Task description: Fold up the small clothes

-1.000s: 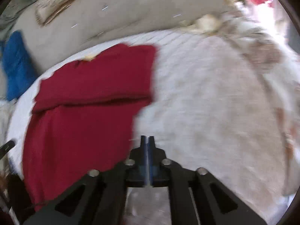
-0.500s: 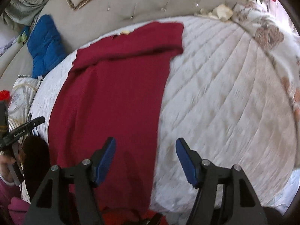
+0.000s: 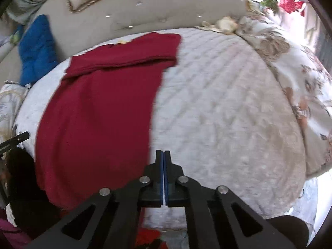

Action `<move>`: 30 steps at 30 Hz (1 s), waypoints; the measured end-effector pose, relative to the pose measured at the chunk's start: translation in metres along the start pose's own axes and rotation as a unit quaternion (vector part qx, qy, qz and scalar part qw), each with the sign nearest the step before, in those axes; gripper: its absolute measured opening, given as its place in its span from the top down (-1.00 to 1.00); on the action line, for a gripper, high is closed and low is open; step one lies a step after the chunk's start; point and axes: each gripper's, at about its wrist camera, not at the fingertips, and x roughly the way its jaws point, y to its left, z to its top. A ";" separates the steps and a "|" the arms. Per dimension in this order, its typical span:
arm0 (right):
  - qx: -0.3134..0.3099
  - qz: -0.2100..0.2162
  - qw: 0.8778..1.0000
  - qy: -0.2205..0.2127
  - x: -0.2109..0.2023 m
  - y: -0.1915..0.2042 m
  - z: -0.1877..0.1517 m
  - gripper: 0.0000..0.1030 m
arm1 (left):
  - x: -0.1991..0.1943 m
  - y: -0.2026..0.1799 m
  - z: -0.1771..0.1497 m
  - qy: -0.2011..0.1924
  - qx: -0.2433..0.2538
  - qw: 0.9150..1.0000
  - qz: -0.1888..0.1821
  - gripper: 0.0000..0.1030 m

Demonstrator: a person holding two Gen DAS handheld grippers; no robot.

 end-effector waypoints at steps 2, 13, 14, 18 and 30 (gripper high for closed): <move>0.002 0.025 1.000 0.008 -0.003 -0.001 -0.002 0.97 | 0.000 -0.001 0.000 0.001 -0.003 1.000 0.001 0.60; -0.059 0.034 0.997 0.026 0.030 0.037 -0.027 -0.23 | 0.012 -0.006 -0.008 0.028 0.003 1.000 0.004 0.60; -0.072 0.022 0.997 0.019 0.028 0.040 -0.029 0.04 | 0.013 -0.005 -0.010 0.032 0.001 0.999 0.003 0.60; -0.068 0.024 0.997 0.018 0.011 0.027 -0.025 0.84 | 0.015 -0.009 -0.019 0.046 0.009 0.999 -0.002 0.60; -0.046 0.104 0.990 0.085 0.008 0.009 -0.052 -0.27 | 0.030 -0.012 -0.045 0.089 0.006 0.996 -0.011 0.60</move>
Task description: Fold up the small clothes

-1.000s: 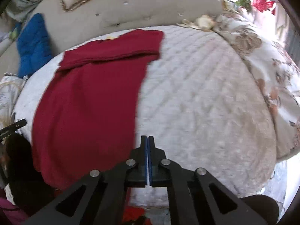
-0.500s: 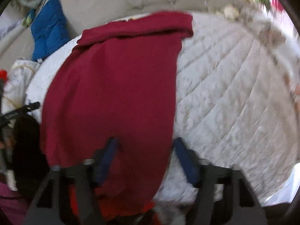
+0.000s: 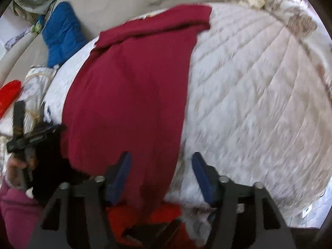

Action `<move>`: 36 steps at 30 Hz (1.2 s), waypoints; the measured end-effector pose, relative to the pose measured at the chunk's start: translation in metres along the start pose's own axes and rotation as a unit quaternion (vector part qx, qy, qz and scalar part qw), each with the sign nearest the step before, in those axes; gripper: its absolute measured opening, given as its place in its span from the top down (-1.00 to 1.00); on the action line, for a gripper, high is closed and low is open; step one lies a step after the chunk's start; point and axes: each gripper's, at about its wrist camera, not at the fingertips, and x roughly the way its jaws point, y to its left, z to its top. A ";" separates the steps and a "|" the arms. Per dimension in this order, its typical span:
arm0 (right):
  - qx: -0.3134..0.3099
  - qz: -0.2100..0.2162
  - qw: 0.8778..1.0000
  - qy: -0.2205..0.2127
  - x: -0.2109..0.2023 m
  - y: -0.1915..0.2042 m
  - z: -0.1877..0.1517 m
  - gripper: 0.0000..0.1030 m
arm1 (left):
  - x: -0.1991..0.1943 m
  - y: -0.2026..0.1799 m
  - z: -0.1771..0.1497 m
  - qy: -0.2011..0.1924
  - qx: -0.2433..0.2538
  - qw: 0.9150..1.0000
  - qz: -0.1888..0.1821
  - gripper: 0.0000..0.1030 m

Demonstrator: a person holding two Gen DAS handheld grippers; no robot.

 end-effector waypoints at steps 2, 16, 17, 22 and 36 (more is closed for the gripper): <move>-0.003 -0.003 1.000 0.013 0.003 0.000 -0.007 -0.27 | 0.004 0.001 -0.001 0.006 -0.006 1.000 -0.003 0.60; 0.009 0.029 0.998 0.056 0.037 0.007 -0.016 -0.28 | 0.006 0.005 -0.001 0.007 -0.012 1.000 -0.007 0.60; 0.011 0.030 0.998 0.056 0.038 0.007 -0.016 -0.29 | 0.007 0.005 -0.002 0.008 -0.012 1.000 -0.008 0.60; 0.010 0.036 0.998 0.059 0.043 0.009 -0.015 -0.38 | 0.013 0.002 -0.008 0.020 -0.007 1.000 -0.012 0.60; -0.008 0.052 0.996 0.070 0.043 0.016 -0.010 0.78 | 0.019 -0.007 -0.010 0.021 -0.008 1.000 -0.009 0.51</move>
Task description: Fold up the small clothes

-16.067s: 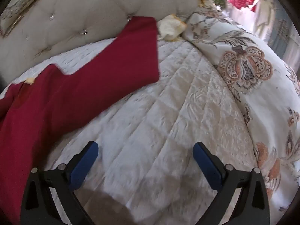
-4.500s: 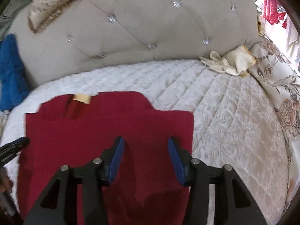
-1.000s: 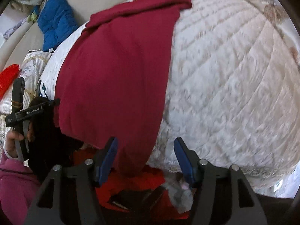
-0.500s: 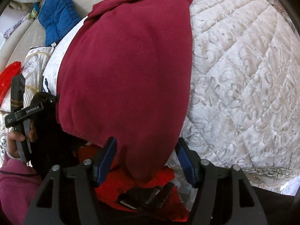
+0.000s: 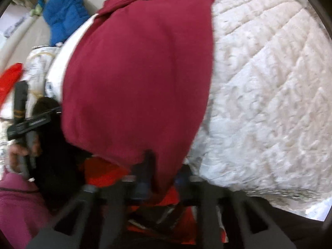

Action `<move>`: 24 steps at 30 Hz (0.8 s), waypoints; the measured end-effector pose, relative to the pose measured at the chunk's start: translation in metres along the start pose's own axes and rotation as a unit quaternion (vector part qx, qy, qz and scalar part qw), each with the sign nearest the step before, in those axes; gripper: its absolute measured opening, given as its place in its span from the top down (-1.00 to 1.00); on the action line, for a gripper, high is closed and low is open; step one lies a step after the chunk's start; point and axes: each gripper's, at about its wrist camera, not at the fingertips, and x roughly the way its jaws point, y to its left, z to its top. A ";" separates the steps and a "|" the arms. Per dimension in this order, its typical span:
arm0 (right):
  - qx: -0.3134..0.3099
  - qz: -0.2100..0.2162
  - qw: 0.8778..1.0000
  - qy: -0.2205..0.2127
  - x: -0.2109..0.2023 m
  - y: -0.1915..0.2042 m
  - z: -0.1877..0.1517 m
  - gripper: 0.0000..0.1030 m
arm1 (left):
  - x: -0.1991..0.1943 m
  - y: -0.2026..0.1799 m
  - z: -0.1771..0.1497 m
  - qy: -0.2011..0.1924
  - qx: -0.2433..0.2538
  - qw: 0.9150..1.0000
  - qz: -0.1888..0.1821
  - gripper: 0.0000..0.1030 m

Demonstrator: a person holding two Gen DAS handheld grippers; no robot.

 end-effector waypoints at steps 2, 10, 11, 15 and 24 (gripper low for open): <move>-0.017 -0.006 1.000 -0.001 -0.001 0.005 0.001 0.78 | 0.000 0.000 0.000 0.000 -0.001 1.000 -0.001 0.51; -0.029 0.016 0.999 -0.001 0.016 0.020 0.013 0.08 | 0.002 -0.001 -0.001 -0.001 0.005 1.000 0.003 0.50; -0.033 0.013 0.999 -0.001 0.017 0.022 0.012 0.08 | 0.002 -0.002 -0.001 -0.001 0.005 1.000 0.004 0.50; -0.024 0.018 1.000 -0.008 0.013 0.017 0.010 0.23 | 0.002 -0.004 -0.002 -0.001 0.008 1.000 0.009 0.50; -0.032 0.030 0.999 -0.032 -0.007 0.013 0.008 0.78 | 0.003 -0.006 0.000 0.000 0.008 1.000 0.010 0.50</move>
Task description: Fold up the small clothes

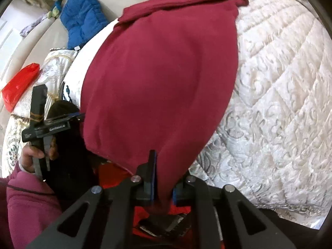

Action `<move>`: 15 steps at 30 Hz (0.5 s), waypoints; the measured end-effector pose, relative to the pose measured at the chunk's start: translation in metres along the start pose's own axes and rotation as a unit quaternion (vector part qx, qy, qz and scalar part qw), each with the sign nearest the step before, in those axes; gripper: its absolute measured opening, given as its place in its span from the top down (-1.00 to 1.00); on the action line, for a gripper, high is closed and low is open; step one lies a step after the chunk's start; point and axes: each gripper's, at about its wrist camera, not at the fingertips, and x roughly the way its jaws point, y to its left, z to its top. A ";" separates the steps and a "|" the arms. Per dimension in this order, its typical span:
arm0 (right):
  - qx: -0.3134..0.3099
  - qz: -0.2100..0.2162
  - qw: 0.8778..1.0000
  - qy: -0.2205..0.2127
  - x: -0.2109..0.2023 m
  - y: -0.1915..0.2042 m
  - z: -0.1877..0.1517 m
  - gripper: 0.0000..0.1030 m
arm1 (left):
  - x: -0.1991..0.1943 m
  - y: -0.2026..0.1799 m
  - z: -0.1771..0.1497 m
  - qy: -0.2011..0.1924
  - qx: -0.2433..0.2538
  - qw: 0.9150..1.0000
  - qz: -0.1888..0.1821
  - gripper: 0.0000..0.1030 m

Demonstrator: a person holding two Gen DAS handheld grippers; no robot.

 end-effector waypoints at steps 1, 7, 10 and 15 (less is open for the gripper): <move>-0.003 0.001 1.000 -0.001 -0.002 -0.001 0.001 0.78 | 0.000 0.000 0.000 0.000 0.000 1.000 0.000 0.50; -0.012 0.008 1.000 -0.008 -0.009 0.007 0.003 0.78 | 0.000 0.000 0.000 0.000 0.000 1.000 0.000 0.50; -0.016 0.010 1.000 -0.009 -0.011 0.009 0.006 0.78 | 0.000 0.001 0.000 0.000 0.001 1.000 0.000 0.50; -0.021 0.020 0.999 -0.016 -0.014 0.009 0.010 0.78 | 0.000 0.000 0.000 -0.004 0.007 1.000 0.001 0.54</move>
